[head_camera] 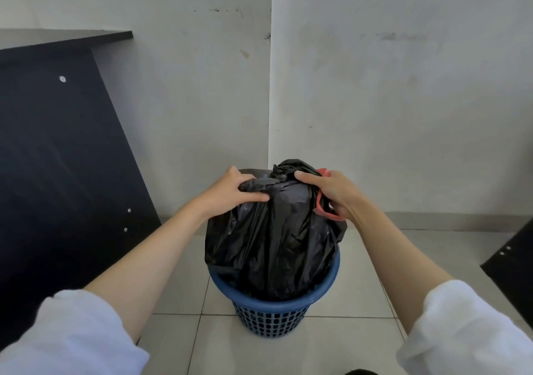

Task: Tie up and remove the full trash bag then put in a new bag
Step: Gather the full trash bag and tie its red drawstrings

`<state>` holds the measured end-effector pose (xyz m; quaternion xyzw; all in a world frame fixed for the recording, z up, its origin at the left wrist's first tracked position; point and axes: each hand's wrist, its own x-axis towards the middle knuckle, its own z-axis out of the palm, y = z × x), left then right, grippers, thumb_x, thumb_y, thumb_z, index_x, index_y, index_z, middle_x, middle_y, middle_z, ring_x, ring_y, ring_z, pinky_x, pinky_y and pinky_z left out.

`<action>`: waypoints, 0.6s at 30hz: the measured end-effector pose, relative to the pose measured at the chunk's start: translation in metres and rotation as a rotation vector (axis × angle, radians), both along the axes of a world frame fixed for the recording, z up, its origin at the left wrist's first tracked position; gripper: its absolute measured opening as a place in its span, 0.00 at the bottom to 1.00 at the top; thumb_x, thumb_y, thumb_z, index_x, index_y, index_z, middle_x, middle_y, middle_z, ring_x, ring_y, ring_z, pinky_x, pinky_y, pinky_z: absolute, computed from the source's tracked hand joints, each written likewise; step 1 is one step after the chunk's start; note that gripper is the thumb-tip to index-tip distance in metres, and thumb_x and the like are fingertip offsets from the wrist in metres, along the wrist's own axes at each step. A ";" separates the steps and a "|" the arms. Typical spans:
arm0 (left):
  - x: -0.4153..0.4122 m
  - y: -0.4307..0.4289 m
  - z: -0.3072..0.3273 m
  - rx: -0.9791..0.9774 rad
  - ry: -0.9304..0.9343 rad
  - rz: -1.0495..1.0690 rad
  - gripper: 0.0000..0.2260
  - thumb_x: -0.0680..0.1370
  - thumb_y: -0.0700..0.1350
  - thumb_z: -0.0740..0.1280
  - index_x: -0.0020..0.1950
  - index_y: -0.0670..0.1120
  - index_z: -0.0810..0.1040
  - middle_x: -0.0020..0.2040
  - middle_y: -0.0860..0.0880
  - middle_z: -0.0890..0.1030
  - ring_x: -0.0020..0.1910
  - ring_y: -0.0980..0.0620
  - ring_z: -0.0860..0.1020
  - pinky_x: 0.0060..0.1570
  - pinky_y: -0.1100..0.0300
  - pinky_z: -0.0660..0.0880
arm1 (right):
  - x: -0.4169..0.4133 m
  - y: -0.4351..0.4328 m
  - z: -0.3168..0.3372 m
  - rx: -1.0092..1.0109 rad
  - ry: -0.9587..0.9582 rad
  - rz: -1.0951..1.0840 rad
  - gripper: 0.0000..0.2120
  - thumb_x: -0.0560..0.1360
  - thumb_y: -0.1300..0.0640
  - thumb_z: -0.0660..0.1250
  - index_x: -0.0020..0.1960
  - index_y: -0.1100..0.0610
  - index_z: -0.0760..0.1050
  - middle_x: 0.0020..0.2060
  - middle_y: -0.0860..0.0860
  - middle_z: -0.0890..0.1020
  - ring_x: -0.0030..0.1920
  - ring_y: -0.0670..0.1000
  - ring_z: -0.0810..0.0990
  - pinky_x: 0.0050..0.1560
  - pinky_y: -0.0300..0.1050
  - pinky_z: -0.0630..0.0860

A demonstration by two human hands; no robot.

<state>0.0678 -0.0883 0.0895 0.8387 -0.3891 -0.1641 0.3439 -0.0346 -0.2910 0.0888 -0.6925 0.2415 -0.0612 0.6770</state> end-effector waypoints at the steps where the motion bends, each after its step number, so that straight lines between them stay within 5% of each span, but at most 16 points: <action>1: 0.000 0.000 -0.001 -0.047 0.083 -0.006 0.09 0.74 0.50 0.70 0.52 0.49 0.81 0.44 0.57 0.78 0.43 0.67 0.76 0.45 0.70 0.70 | -0.001 -0.002 -0.003 -0.115 -0.005 -0.026 0.17 0.68 0.50 0.76 0.48 0.61 0.79 0.39 0.52 0.83 0.37 0.50 0.81 0.41 0.42 0.75; 4: 0.000 0.001 -0.006 -0.168 0.234 0.039 0.02 0.76 0.49 0.69 0.45 0.56 0.80 0.38 0.66 0.83 0.39 0.70 0.80 0.42 0.73 0.72 | -0.002 -0.002 -0.012 -0.352 -0.108 -0.066 0.13 0.70 0.51 0.75 0.48 0.57 0.78 0.33 0.48 0.75 0.34 0.46 0.74 0.37 0.38 0.69; 9: -0.004 0.001 -0.020 -0.338 0.434 0.275 0.10 0.76 0.52 0.68 0.51 0.47 0.82 0.47 0.51 0.85 0.47 0.53 0.82 0.49 0.62 0.76 | -0.008 0.002 -0.019 -0.500 -0.155 0.042 0.08 0.74 0.52 0.70 0.49 0.56 0.80 0.41 0.50 0.82 0.43 0.47 0.78 0.47 0.37 0.72; 12: -0.006 -0.008 -0.027 -0.360 0.424 0.373 0.09 0.75 0.53 0.69 0.46 0.48 0.83 0.45 0.49 0.85 0.46 0.51 0.82 0.48 0.61 0.75 | -0.012 0.003 -0.018 -0.538 -0.177 0.035 0.06 0.76 0.55 0.68 0.48 0.56 0.81 0.43 0.51 0.84 0.46 0.49 0.81 0.50 0.42 0.74; 16: -0.005 -0.016 -0.030 -0.403 0.390 0.532 0.12 0.75 0.52 0.69 0.40 0.45 0.81 0.41 0.46 0.83 0.44 0.48 0.81 0.43 0.59 0.73 | -0.027 -0.004 -0.014 -0.363 -0.184 0.005 0.06 0.78 0.60 0.65 0.48 0.57 0.81 0.34 0.50 0.82 0.26 0.48 0.76 0.29 0.37 0.72; 18: -0.005 -0.021 -0.029 -0.333 0.288 0.590 0.14 0.75 0.53 0.68 0.38 0.43 0.80 0.39 0.46 0.82 0.42 0.46 0.80 0.41 0.58 0.71 | -0.030 -0.004 -0.015 -0.609 -0.212 -0.027 0.06 0.77 0.60 0.65 0.46 0.53 0.81 0.34 0.46 0.79 0.31 0.48 0.74 0.32 0.33 0.70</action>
